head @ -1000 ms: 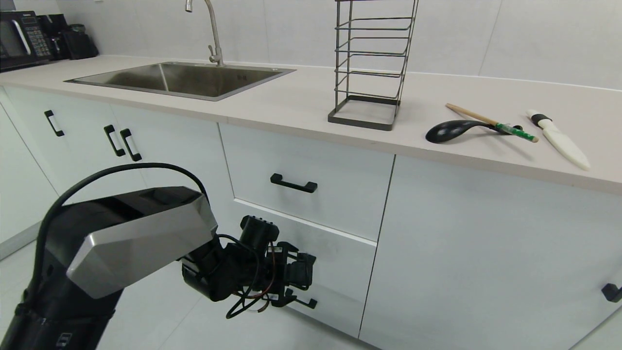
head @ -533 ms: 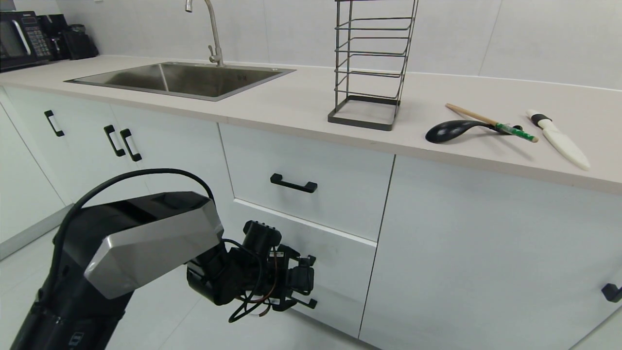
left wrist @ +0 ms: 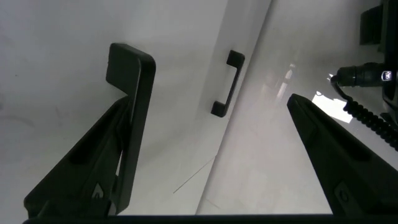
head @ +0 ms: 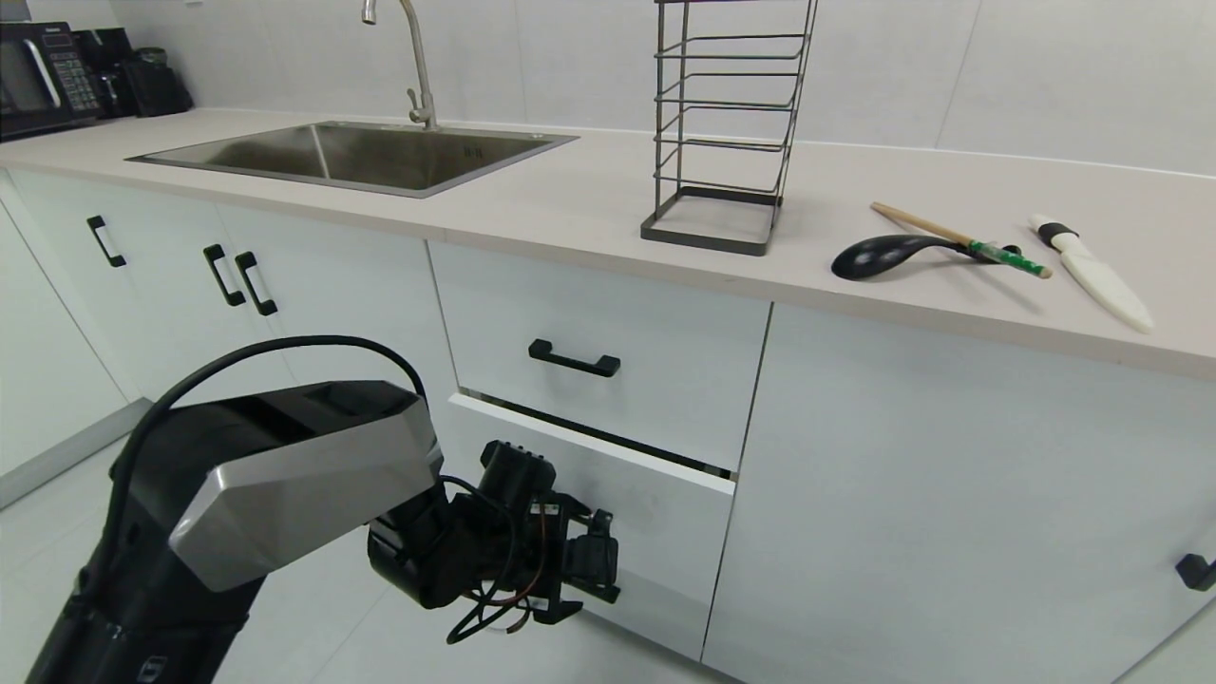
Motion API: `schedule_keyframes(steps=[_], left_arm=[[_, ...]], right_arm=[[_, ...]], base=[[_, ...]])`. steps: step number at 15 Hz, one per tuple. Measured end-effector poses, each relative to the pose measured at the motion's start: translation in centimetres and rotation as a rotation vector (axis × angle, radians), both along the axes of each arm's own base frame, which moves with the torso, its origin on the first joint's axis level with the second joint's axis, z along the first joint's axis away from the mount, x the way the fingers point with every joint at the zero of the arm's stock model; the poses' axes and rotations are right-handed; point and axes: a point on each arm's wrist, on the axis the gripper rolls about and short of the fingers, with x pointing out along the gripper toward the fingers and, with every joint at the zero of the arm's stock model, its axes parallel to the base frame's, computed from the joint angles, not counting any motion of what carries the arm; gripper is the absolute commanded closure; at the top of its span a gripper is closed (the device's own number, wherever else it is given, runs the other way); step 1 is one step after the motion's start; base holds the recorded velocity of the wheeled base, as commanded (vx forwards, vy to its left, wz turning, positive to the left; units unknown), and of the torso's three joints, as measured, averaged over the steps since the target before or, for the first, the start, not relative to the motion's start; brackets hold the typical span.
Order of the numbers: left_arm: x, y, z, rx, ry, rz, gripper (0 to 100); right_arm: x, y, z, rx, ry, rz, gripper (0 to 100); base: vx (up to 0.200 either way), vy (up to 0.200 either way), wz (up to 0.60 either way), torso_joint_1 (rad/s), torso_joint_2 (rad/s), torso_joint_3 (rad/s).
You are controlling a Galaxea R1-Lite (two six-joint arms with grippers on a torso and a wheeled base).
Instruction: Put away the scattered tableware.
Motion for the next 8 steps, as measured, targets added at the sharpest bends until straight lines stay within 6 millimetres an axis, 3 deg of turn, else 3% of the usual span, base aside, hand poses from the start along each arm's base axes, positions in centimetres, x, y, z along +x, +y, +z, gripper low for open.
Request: schedule_keyframes(steps=[4, 8], left_arm=[[-1.3, 0.6, 1.0, 0.012, 0.018, 0.001, 0], [-3.3, 0.7, 4.7, -0.014, -0.032, -0.016, 0]], right_arm=[[0.0, 0.0, 0.0, 0.000, 0.000, 0.000, 100], [0.0, 0.0, 0.0, 0.000, -0.001, 0.000, 100]], base=[[0.000, 0.000, 0.00, 0.000, 0.00, 0.000], [0.000, 0.000, 0.00, 0.000, 0.00, 0.000]])
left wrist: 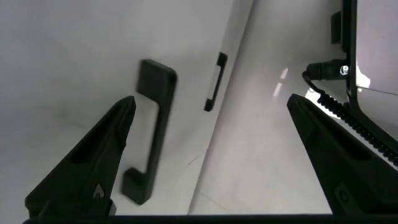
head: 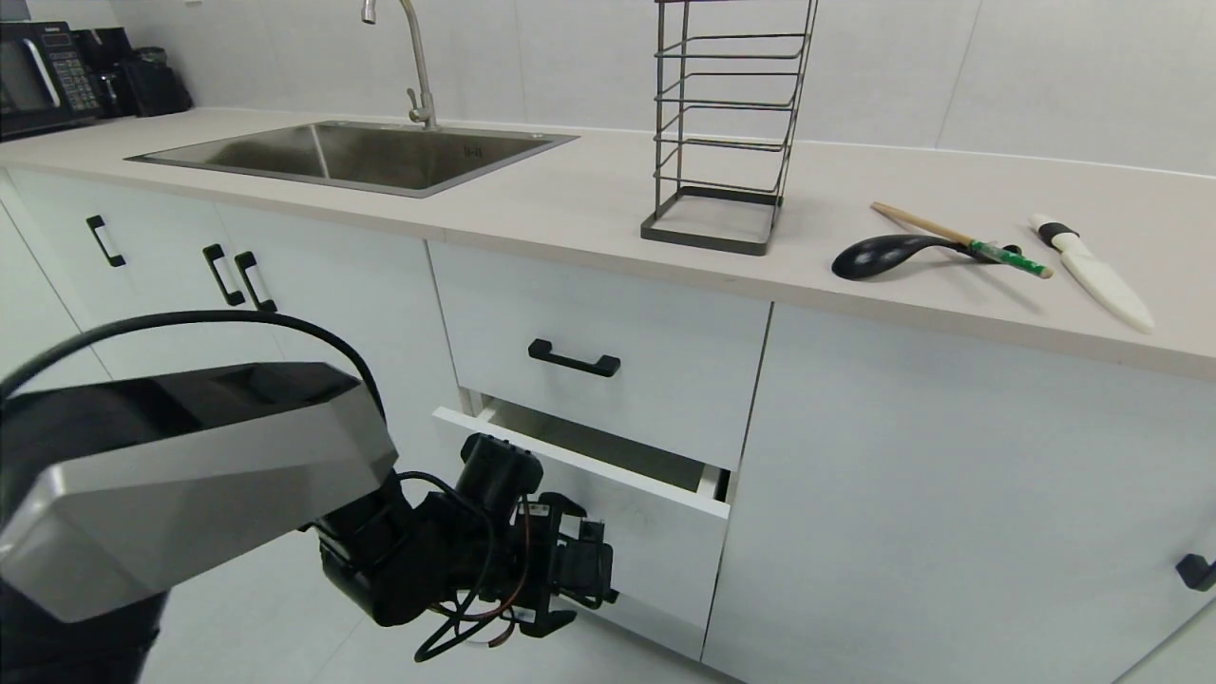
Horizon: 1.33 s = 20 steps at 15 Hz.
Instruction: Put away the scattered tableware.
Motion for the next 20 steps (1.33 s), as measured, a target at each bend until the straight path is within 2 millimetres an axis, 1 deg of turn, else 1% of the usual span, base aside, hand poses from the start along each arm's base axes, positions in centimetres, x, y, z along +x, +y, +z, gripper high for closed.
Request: schedule_keyframes(steps=[3, 5, 6, 8, 10, 11, 13, 17, 20], left_arm=[[-2.3, 0.7, 3.9, -0.022, -0.065, 0.000, 0], [-3.7, 1.3, 6.7, -0.070, -0.103, 0.026, 0], [-4.0, 1.5, 7.7, -0.102, -0.113, 0.049, 0], [-4.1, 1.6, 8.6, -0.144, -0.111, 0.085, 0], [-3.3, 1.1, 9.0, -0.166, -0.124, 0.097, 0], [-2.5, 0.7, 9.0, -0.175, -0.132, 0.098, 0], [-1.1, -0.2, 8.7, -0.184, -0.137, 0.097, 0], [1.2, -1.2, 7.0, -0.178, -0.123, 0.112, 0], [1.8, -1.3, 5.7, -0.165, -0.105, 0.118, 0]], right_arm=[[0.0, 0.0, 0.0, 0.000, 0.000, 0.000, 100], [0.0, 0.0, 0.0, 0.001, 0.000, 0.000, 100], [0.0, 0.0, 0.0, 0.000, 0.000, 0.000, 100], [0.0, 0.0, 0.0, 0.000, 0.000, 0.000, 100], [0.0, 0.0, 0.0, 0.000, 0.000, 0.000, 100], [0.0, 0.0, 0.0, 0.000, 0.000, 0.000, 100], [0.0, 0.0, 0.0, 0.000, 0.000, 0.000, 100], [0.0, 0.0, 0.0, 0.000, 0.000, 0.000, 100], [0.0, 0.0, 0.0, 0.000, 0.000, 0.000, 100]], base=[[0.000, 0.000, 0.00, 0.000, 0.00, 0.000], [0.000, 0.000, 0.00, 0.000, 0.00, 0.000], [0.000, 0.000, 0.00, 0.000, 0.00, 0.000], [0.000, 0.000, 0.00, 0.000, 0.00, 0.000], [0.000, 0.000, 0.00, 0.000, 0.00, 0.000], [0.000, 0.000, 0.00, 0.000, 0.00, 0.000], [0.000, 0.000, 0.00, 0.000, 0.00, 0.000], [0.000, 0.000, 0.00, 0.000, 0.00, 0.000], [0.000, 0.000, 0.00, 0.000, 0.00, 0.000]])
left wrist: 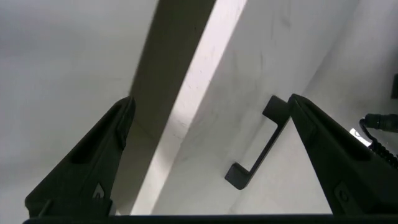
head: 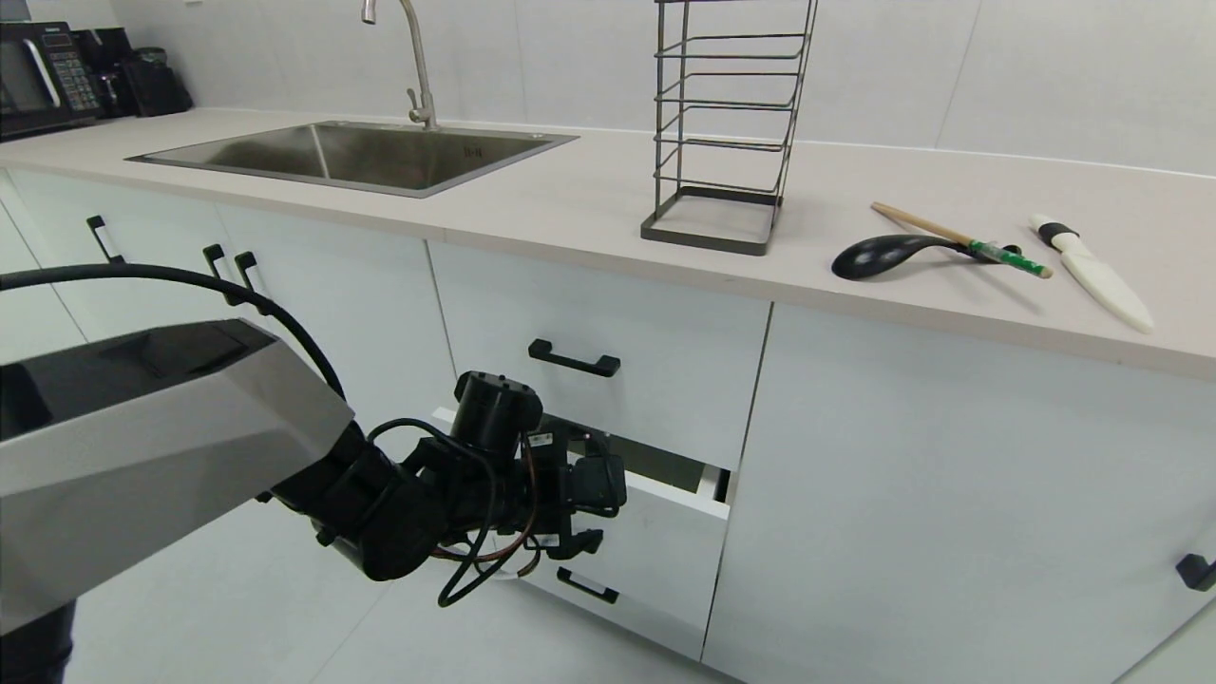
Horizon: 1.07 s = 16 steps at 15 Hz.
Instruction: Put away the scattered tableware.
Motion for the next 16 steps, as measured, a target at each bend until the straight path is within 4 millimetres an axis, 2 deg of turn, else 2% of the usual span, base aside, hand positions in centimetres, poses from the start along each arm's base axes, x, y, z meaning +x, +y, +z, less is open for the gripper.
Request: schedule_keyframes(steps=[7, 12, 16], left_arm=[[-0.6, -0.2, -1.8, 0.030, 0.040, -0.016, 0], [-3.3, 1.3, -1.4, 0.063, 0.087, -0.025, 0], [-6.1, 3.1, -0.2, 0.071, 0.102, -0.023, 0]], right_arm=[[0.0, 0.0, 0.0, 0.000, 0.000, 0.000, 100], [0.0, 0.0, 0.0, 0.000, 0.000, 0.000, 100], [0.0, 0.0, 0.0, 0.000, 0.000, 0.000, 100]], base=[[0.000, 0.000, 0.00, 0.000, 0.00, 0.000], [0.000, 0.000, 0.00, 0.000, 0.00, 0.000], [0.000, 0.000, 0.00, 0.000, 0.00, 0.000]])
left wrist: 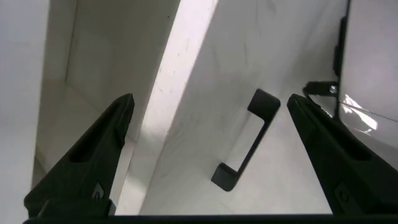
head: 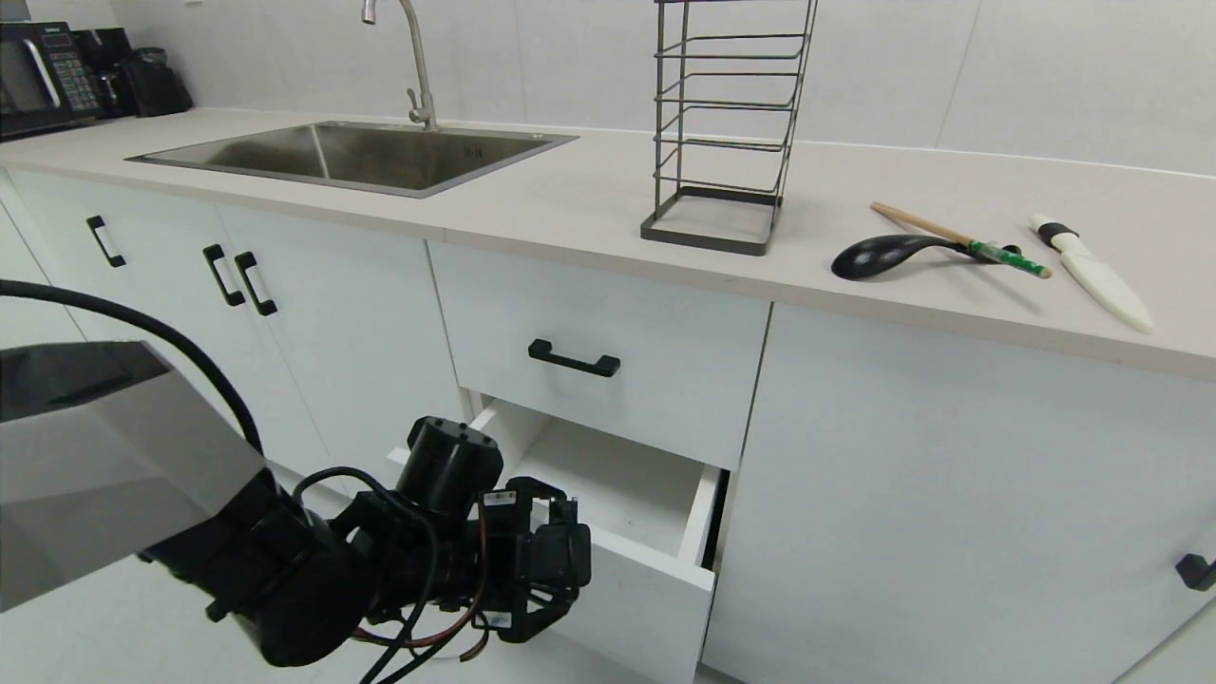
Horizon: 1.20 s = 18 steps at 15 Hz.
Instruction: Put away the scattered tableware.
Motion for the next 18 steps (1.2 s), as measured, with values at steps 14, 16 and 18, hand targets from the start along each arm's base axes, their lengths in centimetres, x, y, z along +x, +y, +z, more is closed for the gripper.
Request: schedule_keyframes(steps=[14, 16, 18], left_arm=[[-1.1, 0.8, 1.5, -0.044, -0.051, 0.006, 0], [-1.3, 0.9, 2.9, -0.094, -0.068, 0.034, 0], [-2.2, 1.5, 5.6, -0.194, -0.075, 0.092, 0]], right_arm=[[0.0, 0.0, 0.0, 0.000, 0.000, 0.000, 100], [0.0, 0.0, 0.0, 0.000, 0.000, 0.000, 100], [0.0, 0.0, 0.0, 0.000, 0.000, 0.000, 100]], base=[[0.000, 0.000, 0.00, 0.000, 0.00, 0.000], [0.000, 0.000, 0.00, 0.000, 0.00, 0.000], [0.000, 0.000, 0.00, 0.000, 0.00, 0.000]])
